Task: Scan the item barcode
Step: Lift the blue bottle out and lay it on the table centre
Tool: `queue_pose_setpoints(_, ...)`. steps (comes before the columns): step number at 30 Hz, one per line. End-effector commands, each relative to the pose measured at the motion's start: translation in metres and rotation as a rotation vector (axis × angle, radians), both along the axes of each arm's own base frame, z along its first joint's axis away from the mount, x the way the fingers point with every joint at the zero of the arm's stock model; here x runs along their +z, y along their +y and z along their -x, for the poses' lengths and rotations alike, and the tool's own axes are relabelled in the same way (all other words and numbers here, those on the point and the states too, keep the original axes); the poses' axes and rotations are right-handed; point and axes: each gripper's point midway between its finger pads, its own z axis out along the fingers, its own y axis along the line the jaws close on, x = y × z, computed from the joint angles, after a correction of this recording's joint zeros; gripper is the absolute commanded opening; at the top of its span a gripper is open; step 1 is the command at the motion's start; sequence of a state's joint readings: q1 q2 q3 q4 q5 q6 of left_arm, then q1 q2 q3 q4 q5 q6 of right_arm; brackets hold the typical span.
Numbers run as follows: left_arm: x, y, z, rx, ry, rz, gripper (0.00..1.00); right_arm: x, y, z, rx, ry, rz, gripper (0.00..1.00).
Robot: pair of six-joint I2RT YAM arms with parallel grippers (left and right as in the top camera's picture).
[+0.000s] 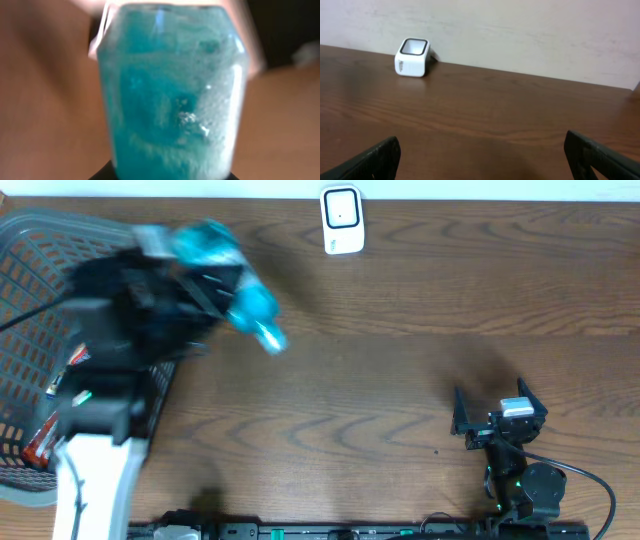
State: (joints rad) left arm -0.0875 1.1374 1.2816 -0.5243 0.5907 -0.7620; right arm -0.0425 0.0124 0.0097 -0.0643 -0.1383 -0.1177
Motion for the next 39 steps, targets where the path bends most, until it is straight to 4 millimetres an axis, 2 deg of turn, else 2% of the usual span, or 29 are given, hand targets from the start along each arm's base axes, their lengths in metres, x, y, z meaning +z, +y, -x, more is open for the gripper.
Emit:
queue_pose_setpoints(1, -0.074, -0.044, -0.006, -0.118, 0.128, -0.249, 0.11, 0.0, 0.001, 0.0, 0.006, -0.002, 0.011, 0.99)
queue_pose_setpoints(3, -0.105, -0.067, -0.004, -0.19, 0.195, -0.303, 0.11, 0.0, 0.001, 0.0, 0.006, -0.002, 0.011, 0.99)
queue_pose_setpoints(6, -0.16, -0.112, 0.002, -0.323, 0.306, -0.366, 0.11, 0.0, 0.001, 0.0, 0.006, -0.002, 0.011, 0.99)
queue_pose_setpoints(7, -0.17, -0.119, 0.003, -0.342, 0.322, -0.377, 0.11, 0.0, 0.001, 0.0, 0.006, -0.002, 0.011, 0.99)
queue_pose_setpoints(8, -0.196, -0.135, 0.004, -0.394, 0.352, -0.408, 0.12, 0.0, 0.001, 0.0, 0.006, -0.002, 0.011, 0.99)
queue_pose_setpoints(13, -0.265, -0.161, 0.008, -0.465, 0.459, -0.475, 0.12, 0.0, 0.001, 0.0, 0.006, -0.002, 0.011, 0.99)
queue_pose_setpoints(16, -0.294, -0.159, 0.008, -0.456, 0.504, -0.528, 0.11, 0.0, 0.001, 0.0, 0.006, -0.002, 0.011, 0.99)
queue_pose_setpoints(17, -0.306, -0.152, 0.006, -0.43, 0.519, -0.576, 0.12, 0.0, 0.001, 0.0, 0.006, -0.002, 0.011, 0.99)
queue_pose_setpoints(20, -0.319, -0.147, 0.005, -0.415, 0.54, -0.61, 0.17, 0.0, 0.001, 0.0, 0.006, -0.002, 0.011, 0.99)
queue_pose_setpoints(27, -0.319, -0.147, 0.005, -0.415, 0.54, -0.611, 0.45, 0.0, 0.001, 0.0, 0.006, -0.002, 0.011, 0.99)
queue_pose_setpoints(30, -0.318, -0.148, 0.004, -0.415, 0.537, -0.609, 0.64, 0.0, 0.001, 0.0, 0.006, -0.002, 0.011, 0.99)
queue_pose_setpoints(39, -0.315, -0.148, 0.004, -0.414, 0.529, -0.607, 0.72, 0.0, 0.001, 0.0, 0.006, -0.002, 0.011, 0.99)
